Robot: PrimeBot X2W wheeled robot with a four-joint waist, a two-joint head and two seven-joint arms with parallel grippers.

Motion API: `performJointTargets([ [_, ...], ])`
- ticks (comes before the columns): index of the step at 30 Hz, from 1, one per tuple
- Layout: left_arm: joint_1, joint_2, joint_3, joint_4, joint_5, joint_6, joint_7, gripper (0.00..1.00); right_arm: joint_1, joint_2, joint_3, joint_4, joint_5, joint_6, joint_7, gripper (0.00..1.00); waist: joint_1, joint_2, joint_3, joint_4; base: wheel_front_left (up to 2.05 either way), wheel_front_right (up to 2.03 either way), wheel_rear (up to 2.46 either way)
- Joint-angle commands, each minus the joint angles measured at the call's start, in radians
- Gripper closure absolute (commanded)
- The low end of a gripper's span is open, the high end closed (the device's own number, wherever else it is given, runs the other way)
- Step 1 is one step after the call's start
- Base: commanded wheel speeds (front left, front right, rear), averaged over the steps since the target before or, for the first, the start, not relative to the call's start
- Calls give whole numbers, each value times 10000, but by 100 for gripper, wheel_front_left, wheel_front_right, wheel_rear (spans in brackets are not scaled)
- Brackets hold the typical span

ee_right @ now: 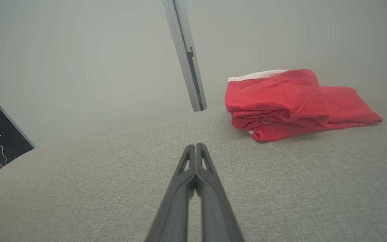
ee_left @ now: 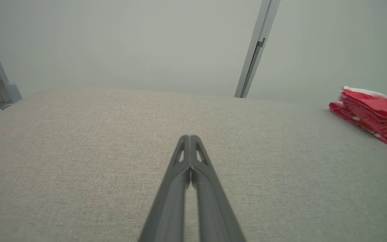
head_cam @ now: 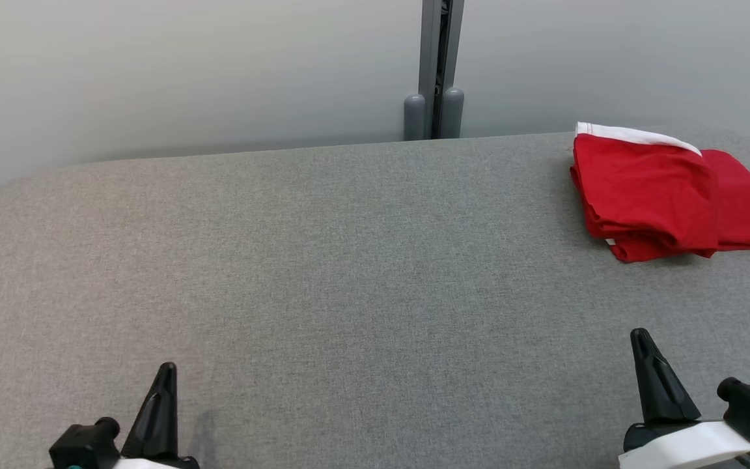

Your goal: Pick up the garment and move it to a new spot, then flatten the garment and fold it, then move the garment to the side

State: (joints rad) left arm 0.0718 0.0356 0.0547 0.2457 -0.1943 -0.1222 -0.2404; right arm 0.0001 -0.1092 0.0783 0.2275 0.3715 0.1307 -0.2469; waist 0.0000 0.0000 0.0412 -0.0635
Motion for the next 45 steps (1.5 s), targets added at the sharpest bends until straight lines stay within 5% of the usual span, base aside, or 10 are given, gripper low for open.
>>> performJointTargets([
  [1,-246,53,148,-119,-393,-5,96,100,-212,-62,-18,-123,368,0,47,100,0,0,-3,6,0,0,0],
  [21,-631,87,727,-163,-4111,-30,1258,100,-775,109,-69,221,3699,0,766,100,0,0,-63,116,0,0,0],
  [45,-1015,115,1257,-148,-7275,-55,2287,100,-1238,251,-109,516,6556,1,1381,100,0,0,-129,236,0,0,0],
])
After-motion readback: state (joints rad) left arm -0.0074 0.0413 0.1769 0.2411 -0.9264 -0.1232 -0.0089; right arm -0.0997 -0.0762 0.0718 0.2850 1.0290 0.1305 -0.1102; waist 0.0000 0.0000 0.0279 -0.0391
